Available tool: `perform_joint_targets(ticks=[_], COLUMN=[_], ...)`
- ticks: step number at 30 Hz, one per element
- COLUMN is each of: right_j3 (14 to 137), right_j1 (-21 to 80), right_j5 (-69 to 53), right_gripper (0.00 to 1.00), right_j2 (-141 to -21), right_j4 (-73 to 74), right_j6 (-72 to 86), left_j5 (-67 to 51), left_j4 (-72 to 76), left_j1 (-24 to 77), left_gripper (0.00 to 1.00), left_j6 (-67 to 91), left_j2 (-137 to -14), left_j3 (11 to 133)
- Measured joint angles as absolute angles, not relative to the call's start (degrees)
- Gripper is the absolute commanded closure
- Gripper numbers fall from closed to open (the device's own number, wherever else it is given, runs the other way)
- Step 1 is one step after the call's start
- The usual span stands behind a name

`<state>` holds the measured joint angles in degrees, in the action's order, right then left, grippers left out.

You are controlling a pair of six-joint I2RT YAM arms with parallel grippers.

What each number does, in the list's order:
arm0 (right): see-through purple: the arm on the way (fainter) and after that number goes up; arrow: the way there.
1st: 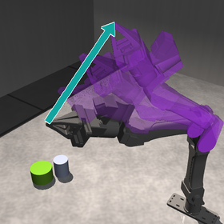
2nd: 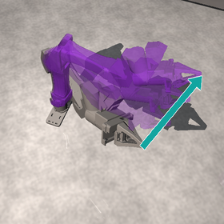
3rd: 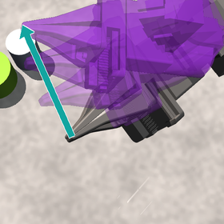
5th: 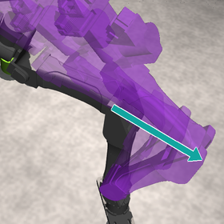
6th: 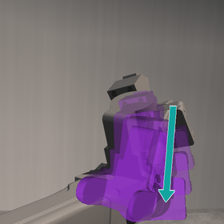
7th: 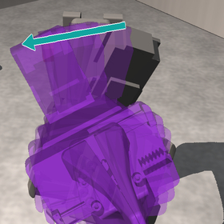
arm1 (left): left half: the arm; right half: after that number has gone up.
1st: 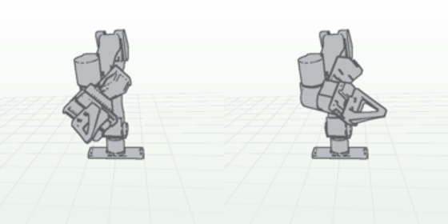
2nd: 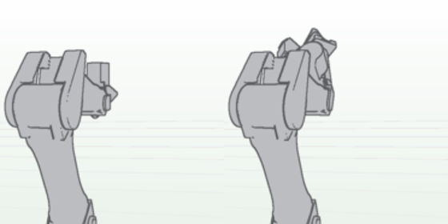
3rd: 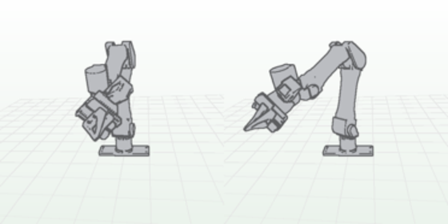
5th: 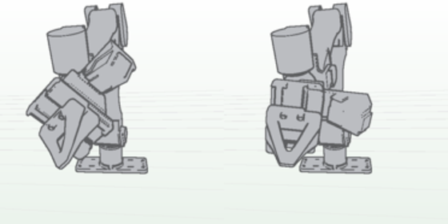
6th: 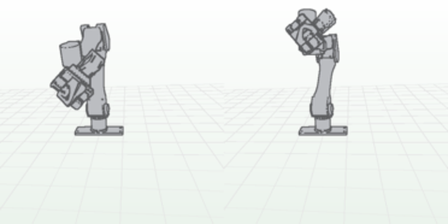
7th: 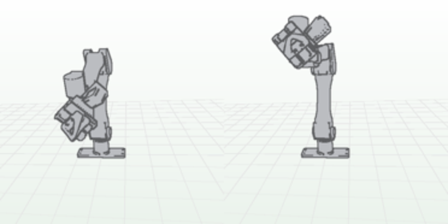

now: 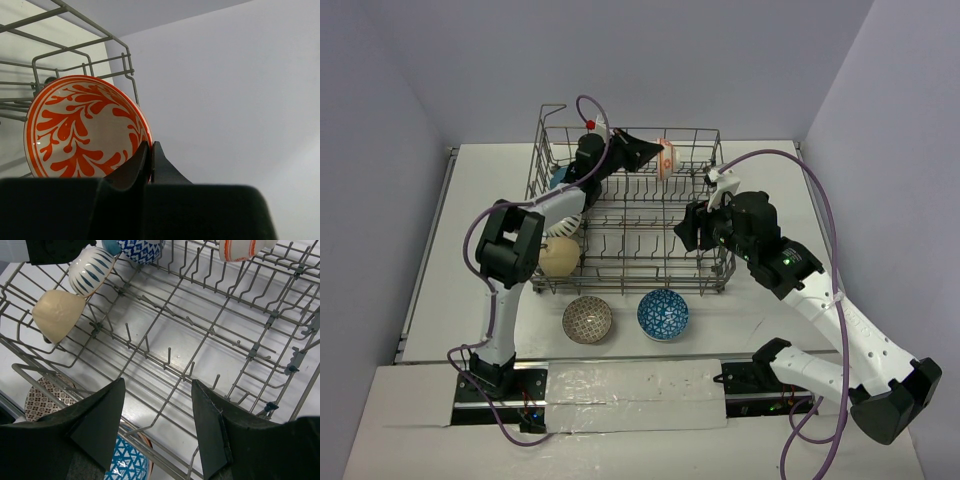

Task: Load the bowls into the dish rack
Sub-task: Insert the bowl into the dish rack.

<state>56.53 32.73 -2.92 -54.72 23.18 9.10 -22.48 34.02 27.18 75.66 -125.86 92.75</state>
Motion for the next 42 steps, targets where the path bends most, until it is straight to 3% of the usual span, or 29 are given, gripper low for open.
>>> perform_joint_targets(ticks=[13, 21, 27, 42], right_j3=[56.53, 56.53, 56.53, 56.53], right_j1=[32.73, 32.73, 32.73, 32.73], right_j5=[-3.99, -5.50, -6.26, -8.21], right_gripper=[0.37, 0.37, 0.37, 0.37], right_j2=[-54.74, -54.74, -54.74, -55.64], right_j4=[23.14, 23.14, 23.09, 22.92], right_j6=[8.82, 8.40, 8.05, 7.92], left_j5=[-25.67, -25.89, -25.71, -20.84], left_j4=[35.22, 33.63, 30.72, 13.61], left_j1=[25.74, 25.41, 24.84, 24.58], left_gripper=[1.00, 0.69, 0.61, 0.55], left_j6=[78.76, 78.85, 78.56, 70.08], left_j2=[-128.16, -128.16, -128.14, -127.52], left_j3=[94.19, 94.19, 94.19, 95.96])
